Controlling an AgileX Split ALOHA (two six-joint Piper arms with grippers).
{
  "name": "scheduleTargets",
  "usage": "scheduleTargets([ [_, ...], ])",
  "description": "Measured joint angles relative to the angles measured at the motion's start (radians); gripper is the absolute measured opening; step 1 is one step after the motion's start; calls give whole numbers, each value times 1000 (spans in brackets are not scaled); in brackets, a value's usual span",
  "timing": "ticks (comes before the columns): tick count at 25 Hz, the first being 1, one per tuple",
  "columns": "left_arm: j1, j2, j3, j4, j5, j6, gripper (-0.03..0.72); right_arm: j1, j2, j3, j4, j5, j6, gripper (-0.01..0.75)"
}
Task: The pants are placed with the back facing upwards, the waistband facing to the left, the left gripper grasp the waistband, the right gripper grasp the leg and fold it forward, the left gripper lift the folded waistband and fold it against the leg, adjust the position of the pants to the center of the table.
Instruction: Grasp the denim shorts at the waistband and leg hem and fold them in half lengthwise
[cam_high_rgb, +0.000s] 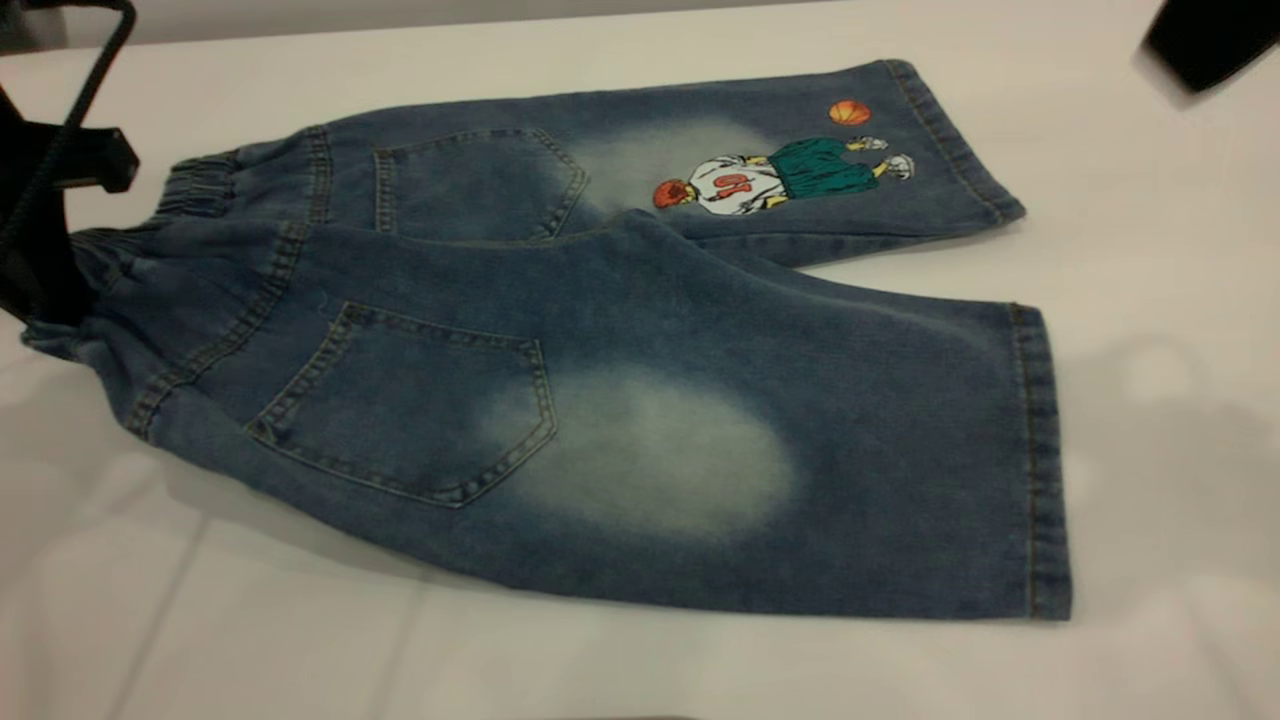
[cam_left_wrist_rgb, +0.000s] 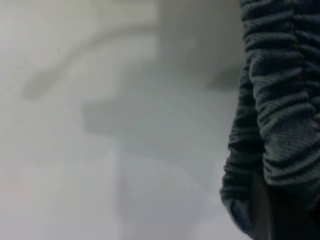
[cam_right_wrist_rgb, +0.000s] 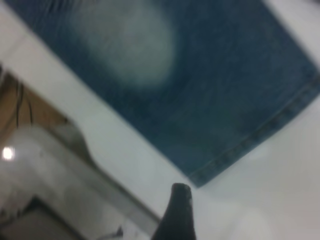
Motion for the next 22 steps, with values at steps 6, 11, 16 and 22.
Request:
scheduleTargets([
  [6,0,0,-6,0,2,2,48,140,81,33,-80,-38,139,592],
  [11,0,0,-7,0,2,3,48,164,87,171,-80,-230,194,592],
  [16,0,0,-7,-3,1,3,48,164,97,309,-58,-391,199,592],
  [22,0,0,-7,-7,1,3,48,164,205,374,-9,-513,165,592],
])
